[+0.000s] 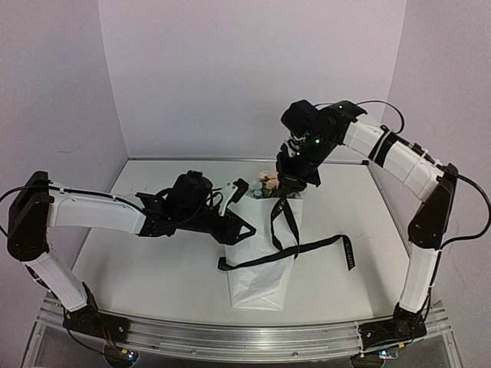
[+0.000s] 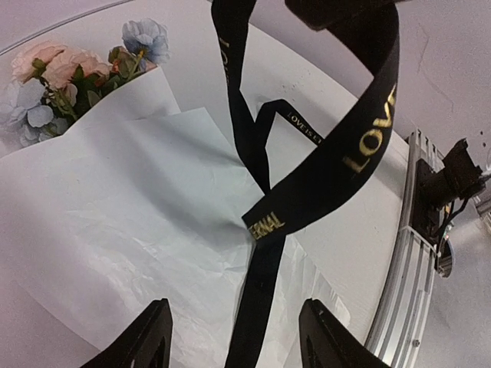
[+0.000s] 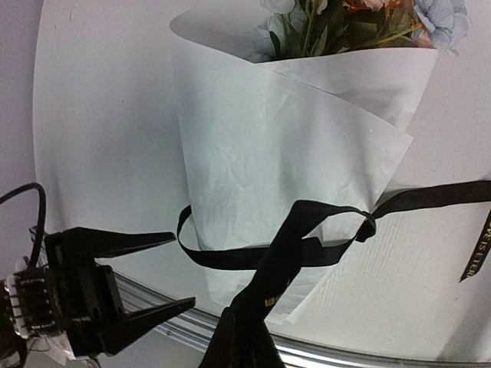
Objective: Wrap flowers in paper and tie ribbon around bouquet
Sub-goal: Place the right side of the ribbon on the folded bouquet.
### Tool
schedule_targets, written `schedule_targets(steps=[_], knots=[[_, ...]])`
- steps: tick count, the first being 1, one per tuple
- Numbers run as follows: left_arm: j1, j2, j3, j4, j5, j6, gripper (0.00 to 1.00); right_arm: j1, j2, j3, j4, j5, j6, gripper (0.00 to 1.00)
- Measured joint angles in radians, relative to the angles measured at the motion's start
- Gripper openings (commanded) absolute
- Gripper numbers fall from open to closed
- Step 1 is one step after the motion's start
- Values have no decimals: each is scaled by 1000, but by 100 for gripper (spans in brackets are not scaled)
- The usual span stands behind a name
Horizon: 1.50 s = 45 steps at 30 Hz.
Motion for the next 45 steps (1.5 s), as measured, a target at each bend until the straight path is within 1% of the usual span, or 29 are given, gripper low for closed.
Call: schedule_targets(steps=[1, 3, 8, 13, 17, 19, 22, 23, 25, 28, 31, 33, 36, 39, 45], knots=[[0, -4, 0, 5, -6, 7, 68, 0, 3, 2, 12, -6, 41, 0], [0, -9, 0, 15, -22, 22, 70, 0, 14, 4, 28, -15, 115, 0], [0, -8, 1, 34, -83, 47, 69, 0, 44, 4, 72, -38, 244, 0], [0, 29, 21, 60, -110, 67, 64, 0, 44, -17, 104, -32, 282, 1], [0, 62, 31, 63, -119, 71, 65, -7, 44, -64, 110, -19, 283, 1], [0, 52, 11, 67, -130, 68, 65, -12, 44, -82, 111, -19, 288, 0], [0, -4, -60, 75, -153, 50, 64, -21, 47, -102, 114, -19, 303, 1], [0, -34, -94, 74, -163, 41, 64, -23, 53, -103, 115, -19, 310, 5], [-1, -97, -157, 67, -181, 23, 64, -27, 82, -90, 119, -19, 325, 18], [-7, -170, -219, 56, -204, -2, 63, -29, 155, -53, 128, -16, 331, 31], [-22, -188, -240, 50, -232, -17, 63, -29, 230, -13, 133, -18, 305, 48], [-36, -188, -247, 35, -245, -23, 63, -29, 246, -7, 136, -19, 265, 56], [-63, -183, -249, 8, -258, -23, 62, -29, 236, -10, 131, -21, 187, 61], [-90, -155, -235, -24, -268, -5, 62, -29, 177, -74, 146, -24, 109, 61], [-145, -25, -133, -114, -272, 56, 61, -29, 20, -211, 129, -47, -21, 59]])
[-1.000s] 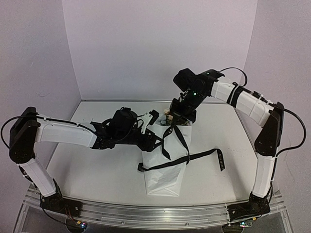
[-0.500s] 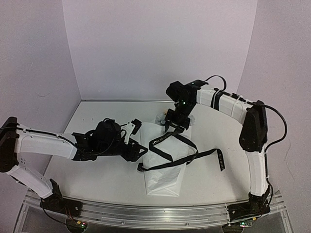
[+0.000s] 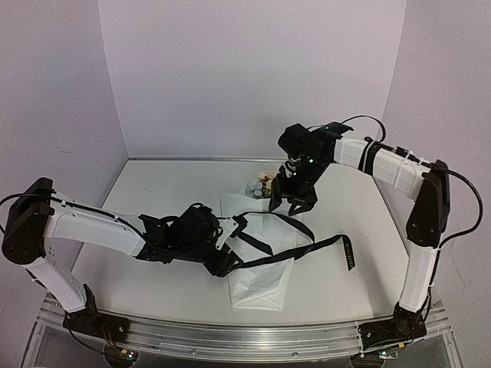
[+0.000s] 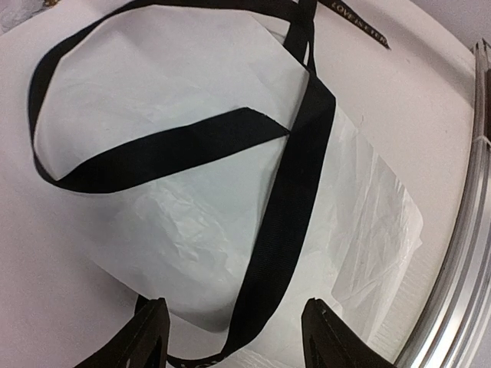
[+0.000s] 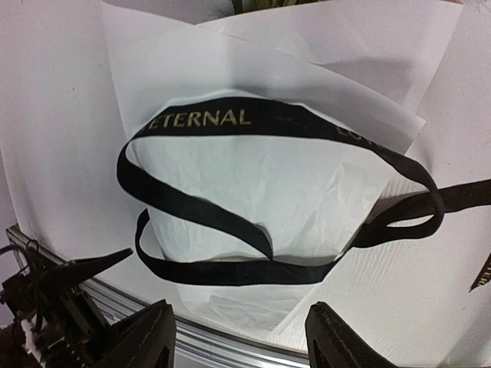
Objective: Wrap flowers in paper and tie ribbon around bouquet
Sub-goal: Place the right side of the ribbon on the folded bouquet, then cross the ribbon over the folded bouquet.
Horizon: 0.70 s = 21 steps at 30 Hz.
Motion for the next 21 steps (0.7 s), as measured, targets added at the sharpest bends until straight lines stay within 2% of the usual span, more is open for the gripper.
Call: schedule_targets(steps=[6, 14, 18, 21], knots=[[-21, 83, 85, -58, 5, 58, 58, 0, -107, -130, 23, -16, -97, 60], [-22, 156, 146, -108, 5, 102, 51, 0, -140, -225, 38, -16, -156, 60], [-24, 183, 164, -122, 1, 118, 44, 0, -142, -234, 48, -16, -171, 59], [-26, 196, 177, -136, -3, 127, 33, 0, -147, -241, 53, -15, -180, 59]])
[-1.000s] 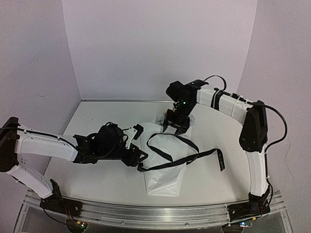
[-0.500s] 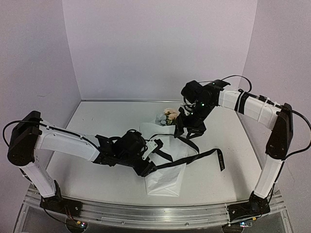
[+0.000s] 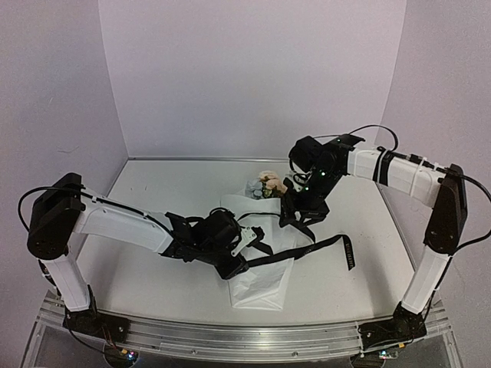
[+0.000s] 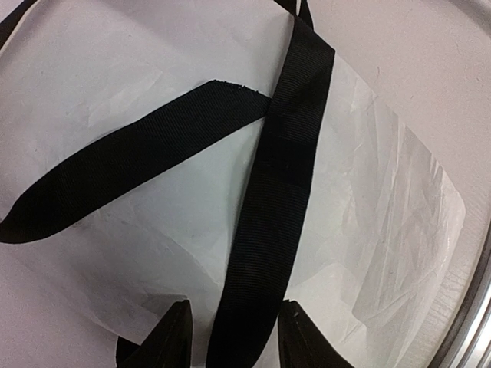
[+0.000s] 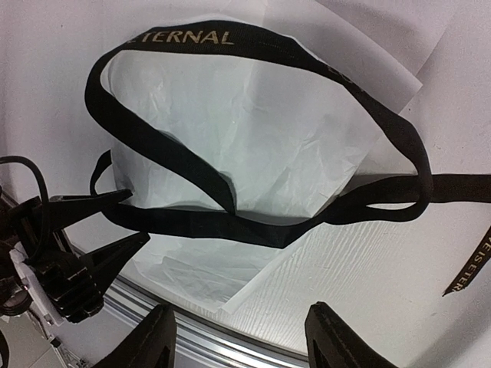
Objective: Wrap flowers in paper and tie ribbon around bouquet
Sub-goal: Cross the ribbon over the folded bouquet.
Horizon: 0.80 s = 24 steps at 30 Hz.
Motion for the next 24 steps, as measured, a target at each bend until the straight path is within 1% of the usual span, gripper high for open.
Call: schedule_targets(steps=[2, 4, 9, 12, 16, 20, 24], knots=[[-1, 8, 10, -5, -4, 11, 22, 0, -5, -6, 3, 0, -4, 57], [-1, 10, 15, -10, -12, 21, 13, 0, -12, -14, 8, 1, -8, 56], [-1, 9, 17, -10, -45, 25, 2, 0, -18, -26, 22, -9, -18, 51], [-1, 1, 16, -3, -62, 26, 0, 0, -18, -31, 30, -23, -25, 46], [-1, -21, 16, 29, -84, 30, 0, 0, -18, -31, 43, -42, -31, 42], [2, -34, 16, 70, -103, 29, 0, 0, -17, -32, 57, -63, -34, 41], [22, -34, 16, 98, -105, 20, 1, 0, -17, -59, 96, -86, -35, 44]])
